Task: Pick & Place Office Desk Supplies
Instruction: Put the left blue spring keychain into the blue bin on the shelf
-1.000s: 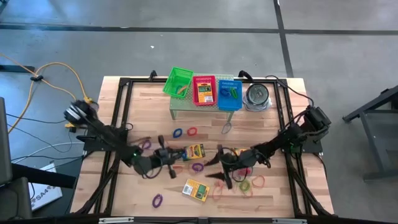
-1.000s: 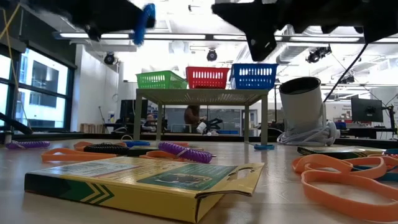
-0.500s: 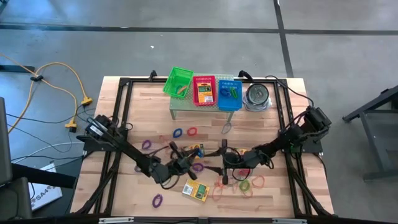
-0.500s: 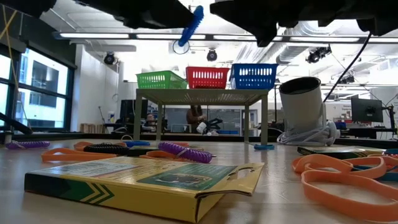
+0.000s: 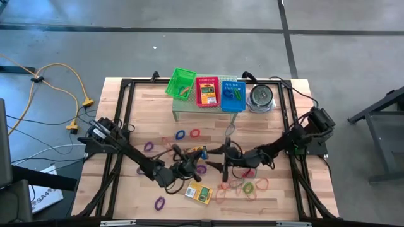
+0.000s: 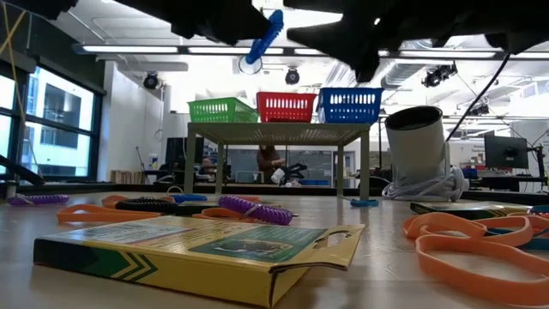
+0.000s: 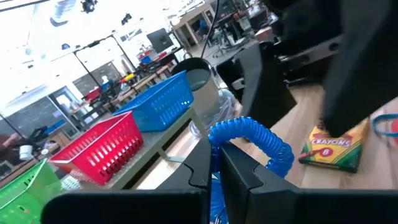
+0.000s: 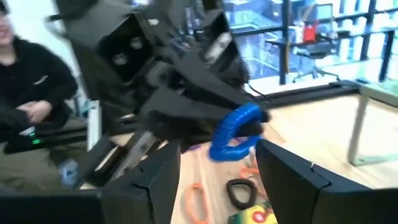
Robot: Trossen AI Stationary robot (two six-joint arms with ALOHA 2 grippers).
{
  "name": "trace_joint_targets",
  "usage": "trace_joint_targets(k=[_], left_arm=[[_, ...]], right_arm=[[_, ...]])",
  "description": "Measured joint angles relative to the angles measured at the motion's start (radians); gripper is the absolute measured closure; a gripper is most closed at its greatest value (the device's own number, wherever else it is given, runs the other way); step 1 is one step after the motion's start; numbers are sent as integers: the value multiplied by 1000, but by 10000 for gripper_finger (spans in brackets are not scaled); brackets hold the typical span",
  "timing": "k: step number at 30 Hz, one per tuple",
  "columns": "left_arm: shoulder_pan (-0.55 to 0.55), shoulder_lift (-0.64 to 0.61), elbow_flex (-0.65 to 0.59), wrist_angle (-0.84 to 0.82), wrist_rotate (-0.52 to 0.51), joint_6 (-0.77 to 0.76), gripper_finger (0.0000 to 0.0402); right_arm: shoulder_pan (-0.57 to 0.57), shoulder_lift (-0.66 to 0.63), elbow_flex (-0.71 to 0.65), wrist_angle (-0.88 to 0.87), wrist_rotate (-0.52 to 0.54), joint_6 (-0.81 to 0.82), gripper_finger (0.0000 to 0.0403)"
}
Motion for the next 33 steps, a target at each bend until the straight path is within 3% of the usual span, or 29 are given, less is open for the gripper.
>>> trace_joint_targets(k=[7,11,23,33], left_arm=[[38,0,0,-4,101,0,394],[47,0,0,-5,99,2,394],[50,0,0,-9,99,-3,394],[54,0,0,-22,98,-27,394]], right_arm=[[-29,0,0,-68,38,60,204],[-30,0,0,-73,37,59,209],[-47,0,0,-54,-37,33,278],[-66,0,2,-51,-66,52,268]])
